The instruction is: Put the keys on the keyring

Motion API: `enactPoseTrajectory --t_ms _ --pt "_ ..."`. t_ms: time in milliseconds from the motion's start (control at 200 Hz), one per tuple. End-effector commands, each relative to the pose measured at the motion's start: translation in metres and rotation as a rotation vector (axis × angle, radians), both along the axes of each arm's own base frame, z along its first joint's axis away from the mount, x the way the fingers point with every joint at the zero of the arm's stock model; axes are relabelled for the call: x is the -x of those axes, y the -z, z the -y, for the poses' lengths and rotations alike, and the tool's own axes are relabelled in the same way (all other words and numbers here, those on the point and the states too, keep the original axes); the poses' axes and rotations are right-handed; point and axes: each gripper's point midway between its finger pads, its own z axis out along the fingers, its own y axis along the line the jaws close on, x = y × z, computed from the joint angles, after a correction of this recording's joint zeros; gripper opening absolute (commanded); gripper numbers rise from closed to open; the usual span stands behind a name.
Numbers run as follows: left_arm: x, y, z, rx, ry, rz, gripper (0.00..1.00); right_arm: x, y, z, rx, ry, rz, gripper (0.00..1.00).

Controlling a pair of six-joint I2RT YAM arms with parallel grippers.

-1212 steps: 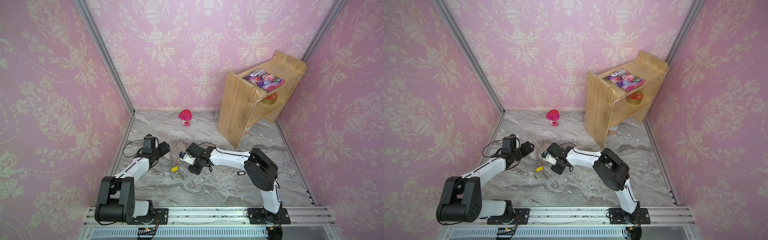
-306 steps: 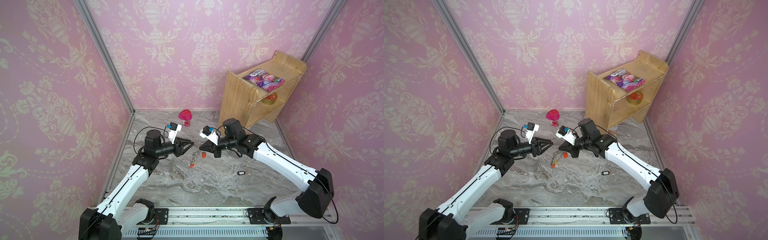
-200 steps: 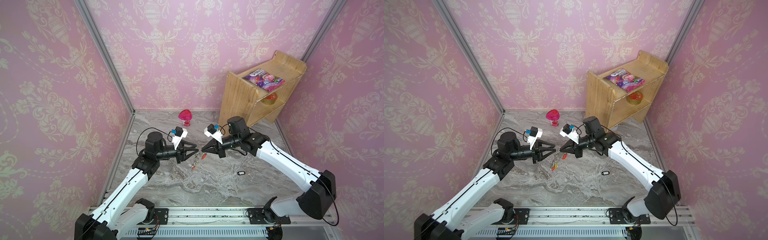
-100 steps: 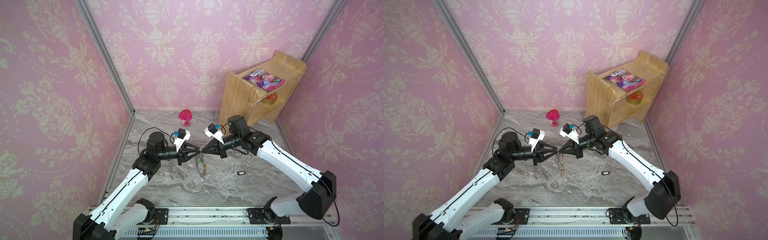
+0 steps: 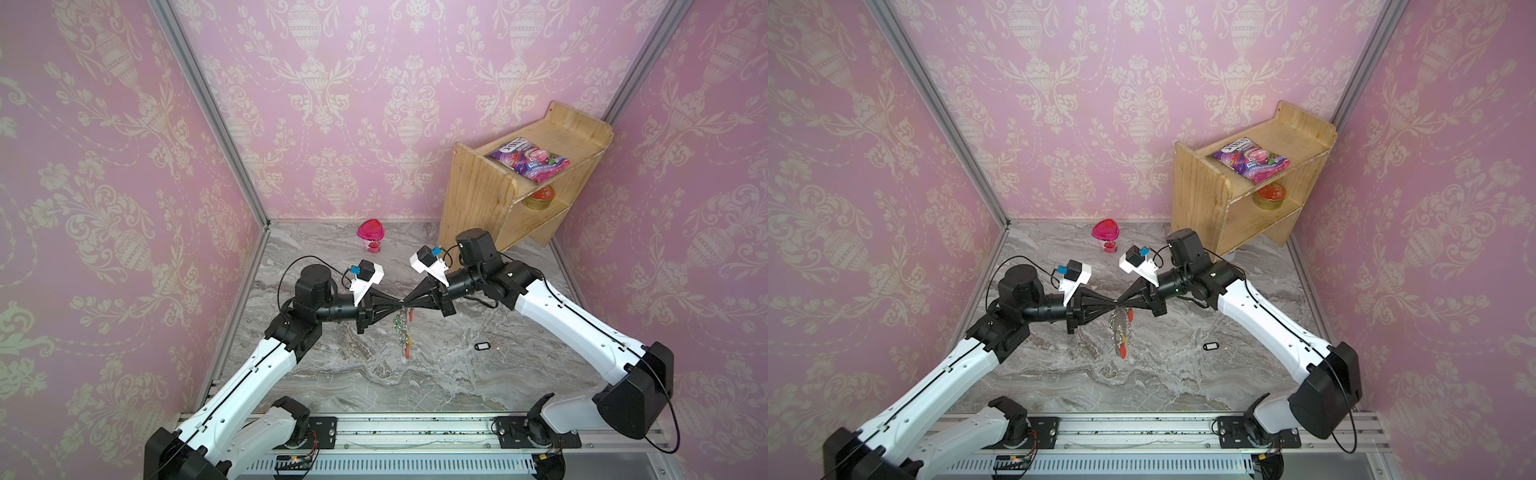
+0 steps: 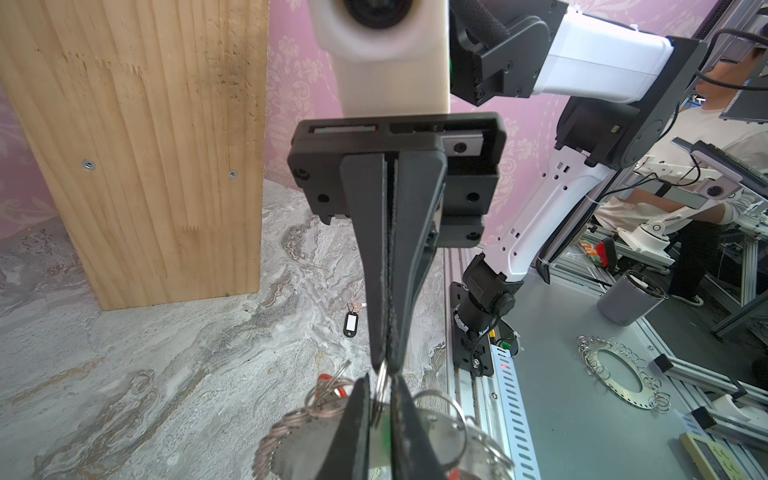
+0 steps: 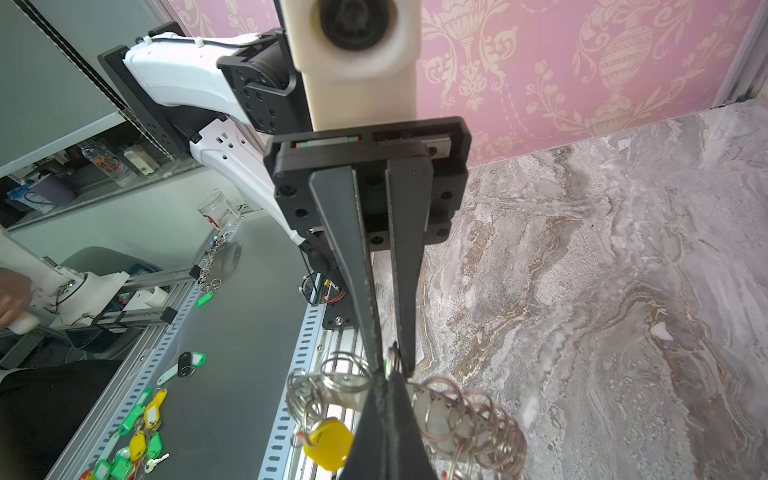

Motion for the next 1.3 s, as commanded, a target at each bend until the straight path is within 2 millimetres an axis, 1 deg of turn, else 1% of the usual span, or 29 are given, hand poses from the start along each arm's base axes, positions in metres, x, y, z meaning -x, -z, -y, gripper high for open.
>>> enactPoseTrajectory --t_ms 0,105,305,325,375,420,500,560,605,630,670,675,685,701,711,806,956,1016,1071,1101,1211,1241,1296 --pt "0.009 -0.014 0.003 0.016 0.04 0.046 0.08 0.002 -0.017 0.001 -0.038 -0.025 0.04 0.0" --pt "0.009 -0.015 0.003 0.018 0.036 0.054 0.0 0.002 -0.016 0.001 -0.034 -0.023 0.037 0.0" --pt "0.008 -0.018 0.002 0.017 0.021 0.069 0.0 -0.001 -0.01 0.002 -0.006 0.0 0.031 0.0" --pt "0.007 -0.018 0.001 0.013 0.013 0.074 0.0 -0.003 -0.008 0.003 0.003 0.012 0.033 0.05" --pt "0.006 -0.017 -0.001 -0.004 -0.004 0.088 0.0 -0.009 -0.003 0.005 0.039 0.063 0.044 0.26" --pt "0.005 -0.016 -0.003 -0.024 -0.023 0.101 0.0 -0.017 0.003 0.011 0.083 0.132 0.065 0.4" --pt "0.002 -0.014 -0.008 -0.069 -0.068 0.124 0.0 -0.027 0.014 0.026 0.149 0.259 0.112 0.54" --pt "0.004 -0.012 -0.011 -0.1 -0.081 0.141 0.0 -0.03 0.011 0.037 0.154 0.336 0.152 0.62" --pt "0.005 -0.01 -0.014 -0.128 -0.093 0.151 0.0 -0.027 0.009 0.044 0.148 0.365 0.169 0.68" --pt "0.007 -0.009 -0.014 -0.145 -0.09 0.159 0.0 -0.026 0.01 0.046 0.147 0.378 0.171 0.74" --pt "0.009 -0.008 -0.015 -0.171 -0.087 0.171 0.0 -0.023 0.002 0.048 0.128 0.383 0.19 0.83" --pt "0.01 -0.009 -0.015 -0.174 -0.085 0.174 0.0 -0.022 0.009 0.049 0.138 0.381 0.178 0.84" --pt "0.011 -0.008 -0.015 -0.182 -0.085 0.175 0.0 -0.021 0.014 0.05 0.146 0.38 0.171 0.88" --pt "0.012 -0.008 -0.016 -0.193 -0.081 0.183 0.0 -0.02 0.016 0.05 0.144 0.381 0.17 0.97" --pt "0.013 -0.008 -0.016 -0.2 -0.079 0.188 0.0 -0.019 0.016 0.05 0.142 0.381 0.168 0.99" --pt "0.02 -0.005 -0.017 -0.286 -0.063 0.234 0.0 -0.017 0.014 0.048 0.121 0.373 0.149 1.0" --pt "0.027 0.0 -0.019 -0.436 -0.014 0.322 0.0 -0.006 0.007 0.033 0.065 0.259 0.092 1.0" --pt "0.029 0.001 -0.019 -0.477 -0.007 0.375 0.0 -0.007 0.003 0.028 0.04 0.249 0.088 0.99" --pt "0.029 0.002 -0.017 -0.495 -0.001 0.407 0.0 -0.007 -0.001 0.024 0.025 0.247 0.112 0.98" --pt "0.028 0.002 -0.017 -0.498 0.0 0.416 0.0 -0.006 -0.003 0.023 0.018 0.252 0.136 1.0" --pt "0.028 0.002 -0.014 -0.493 0.006 0.435 0.0 -0.003 -0.01 0.018 -0.013 0.259 0.212 1.0" --pt "0.028 0.002 -0.014 -0.49 0.005 0.438 0.0 -0.004 -0.007 0.018 -0.001 0.26 0.202 1.0" --pt "0.027 0.002 -0.013 -0.481 0.0 0.447 0.0 0.0 -0.004 0.015 0.02 0.218 0.187 1.0"
